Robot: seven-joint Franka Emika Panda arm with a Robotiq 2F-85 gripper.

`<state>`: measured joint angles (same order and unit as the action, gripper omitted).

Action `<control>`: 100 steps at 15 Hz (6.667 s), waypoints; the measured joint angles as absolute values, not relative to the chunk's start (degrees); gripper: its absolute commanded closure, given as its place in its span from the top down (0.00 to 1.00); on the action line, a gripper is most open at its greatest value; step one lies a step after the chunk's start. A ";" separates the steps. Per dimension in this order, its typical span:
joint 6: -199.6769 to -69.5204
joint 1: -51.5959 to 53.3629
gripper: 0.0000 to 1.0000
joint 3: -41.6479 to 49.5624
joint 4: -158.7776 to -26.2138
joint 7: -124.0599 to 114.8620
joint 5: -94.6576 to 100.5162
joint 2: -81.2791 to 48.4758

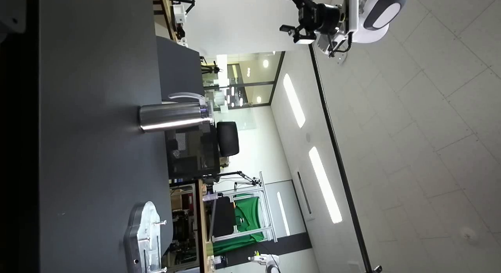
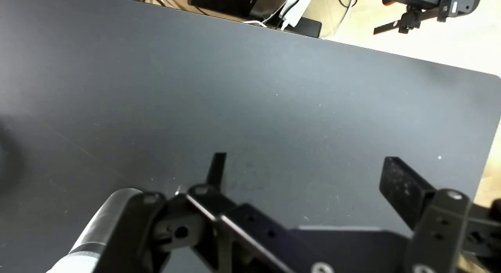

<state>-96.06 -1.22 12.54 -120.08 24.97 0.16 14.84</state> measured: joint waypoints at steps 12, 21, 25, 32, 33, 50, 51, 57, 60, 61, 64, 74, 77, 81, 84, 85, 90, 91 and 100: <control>-120.21 -8.85 0.60 14.07 -108.06 24.95 -0.26 -4.94; -121.07 -15.89 0.01 11.85 -81.72 21.51 -1.52 -30.52; -111.54 -17.44 0.00 10.45 -72.54 19.39 -1.56 -35.61; -106.28 -17.87 0.01 8.48 -67.79 17.37 -3.15 -40.55; -106.28 -17.88 0.01 8.20 -67.79 17.16 -3.15 -41.13; -113.11 -17.91 0.00 7.65 -69.15 17.17 -5.87 -43.63; -114.28 -17.83 0.00 7.39 -69.75 17.16 -6.01 -43.77; -118.05 -16.96 0.00 7.11 -70.81 16.97 -5.97 -43.44; -117.95 -17.47 0.00 6.63 -70.81 16.71 -5.98 -43.43; -117.77 -17.71 0.00 6.55 -70.81 16.59 -5.98 -43.43; -116.91 -18.42 0.00 6.54 -70.81 16.16 -5.97 -43.44; -113.89 -19.63 0.00 6.09 -70.50 15.24 -9.05 -43.12; -113.81 -21.61 0.00 5.75 -70.63 15.29 -12.73 -43.18; -113.74 -24.23 0.00 5.67 -70.65 15.37 -17.57 -43.72; -113.14 -25.38 0.00 5.60 -70.58 15.37 -20.49 -43.92; -112.89 -25.77 0.00 5.45 -70.45 15.36 -20.95 -44.02; -112.39 -26.64 0.00 4.77 -69.84 15.33 -22.00 -44.50; -112.37 -26.61 0.00 4.77 -69.80 15.34 -22.00 -44.51; -108.22 -22.04 0.33 5.40 -69.30 15.09 -16.35 -37.89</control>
<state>-108.22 -22.04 5.40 -69.30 15.09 -16.35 -37.89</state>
